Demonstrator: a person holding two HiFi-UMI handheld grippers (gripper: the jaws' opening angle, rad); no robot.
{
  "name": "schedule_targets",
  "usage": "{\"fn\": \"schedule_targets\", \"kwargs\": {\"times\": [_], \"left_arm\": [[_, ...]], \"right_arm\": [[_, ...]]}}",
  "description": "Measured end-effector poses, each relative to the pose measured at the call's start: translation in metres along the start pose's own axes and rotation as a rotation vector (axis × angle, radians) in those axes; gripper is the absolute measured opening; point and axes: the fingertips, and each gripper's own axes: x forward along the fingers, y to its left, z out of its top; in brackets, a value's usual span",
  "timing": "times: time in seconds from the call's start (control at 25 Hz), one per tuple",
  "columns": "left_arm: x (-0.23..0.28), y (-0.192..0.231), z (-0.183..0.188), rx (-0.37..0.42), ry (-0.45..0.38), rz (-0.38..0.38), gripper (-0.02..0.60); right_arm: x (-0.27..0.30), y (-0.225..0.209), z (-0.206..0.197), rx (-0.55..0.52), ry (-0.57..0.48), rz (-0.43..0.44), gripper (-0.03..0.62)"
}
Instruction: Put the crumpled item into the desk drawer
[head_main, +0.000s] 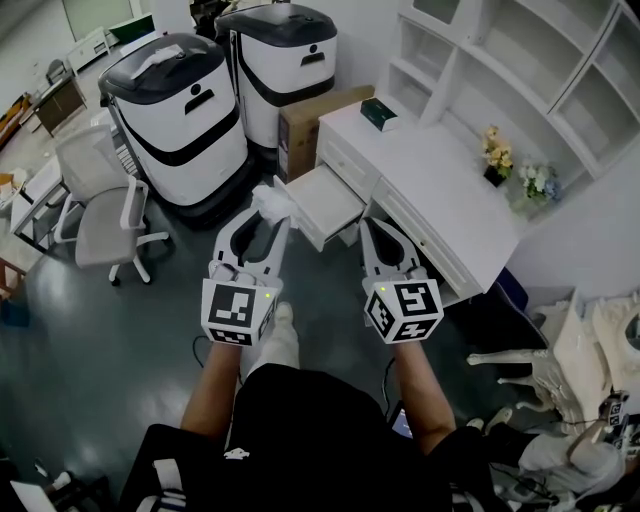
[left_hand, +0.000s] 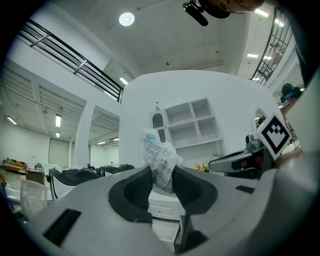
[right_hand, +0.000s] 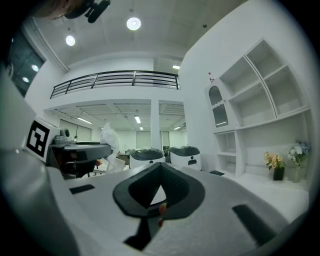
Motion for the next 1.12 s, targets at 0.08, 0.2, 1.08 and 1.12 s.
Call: {"fn": "schedule_targets", "kwargs": {"times": [0.08,0.2,1.08,1.12], "left_arm": [[0.013,0.006,-0.002,-0.002,-0.001,0.000,0.112],[0.037,0.016,-0.004,-0.004,0.000,-0.004,0.112],[0.187,0.119,-0.019,-0.044,0.027,-0.047,0.112],[0.194,0.124,-0.022,-0.045,0.032,-0.050,0.112]], "right_arm": [[0.012,-0.006,0.000,-0.003,0.001,0.000,-0.005],[0.034,-0.020,0.003,-0.001,0.003,-0.002,-0.005],[0.201,-0.076,0.018,0.006,0.040,-0.038,-0.005],[0.210,-0.079,0.018,0.010,0.043,-0.041,-0.005]]}}
